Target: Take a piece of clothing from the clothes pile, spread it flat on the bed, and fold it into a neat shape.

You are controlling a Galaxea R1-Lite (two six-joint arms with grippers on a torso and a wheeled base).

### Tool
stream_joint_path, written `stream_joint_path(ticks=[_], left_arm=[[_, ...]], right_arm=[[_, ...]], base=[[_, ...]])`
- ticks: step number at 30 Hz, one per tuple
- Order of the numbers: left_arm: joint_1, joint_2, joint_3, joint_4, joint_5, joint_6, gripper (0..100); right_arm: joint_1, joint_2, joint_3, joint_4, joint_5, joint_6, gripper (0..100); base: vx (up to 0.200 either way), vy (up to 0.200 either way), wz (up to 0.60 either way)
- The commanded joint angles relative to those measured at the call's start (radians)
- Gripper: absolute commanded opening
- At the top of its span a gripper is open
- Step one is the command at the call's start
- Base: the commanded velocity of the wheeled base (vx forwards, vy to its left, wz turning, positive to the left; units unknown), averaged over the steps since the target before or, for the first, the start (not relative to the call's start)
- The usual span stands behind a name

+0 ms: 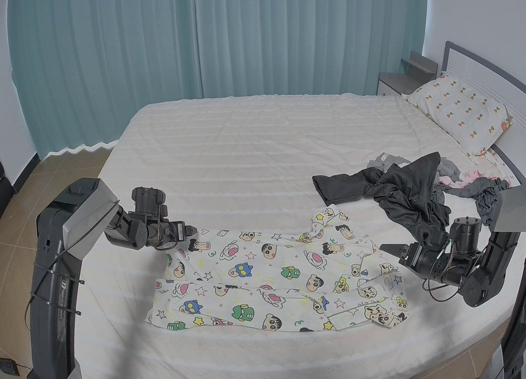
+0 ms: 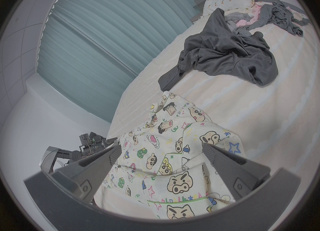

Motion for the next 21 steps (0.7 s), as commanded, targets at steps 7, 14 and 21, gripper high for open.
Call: stream_joint_path(ticks=[7,14,21], left_arm=[[-0.026,0.049,-0.098,0.137,0.004,-0.004,0],[-0.030,0.043,-0.109,0.068,0.043,-0.066,0],[-0.027,0.011,-0.100,-0.027,0.108,-0.181,0]], right_arm=[[-0.001,0.025,-0.017,-0.002,-0.001,0.000,100],[-0.001,0.088,-0.120,0.012,-0.003,-0.003,100],[0.004,0.169,-0.373,0.182,-0.006,-0.006,100]], base=[[0.000,0.000,0.00],[0.000,0.000,0.00],[0.000,0.000,0.00]])
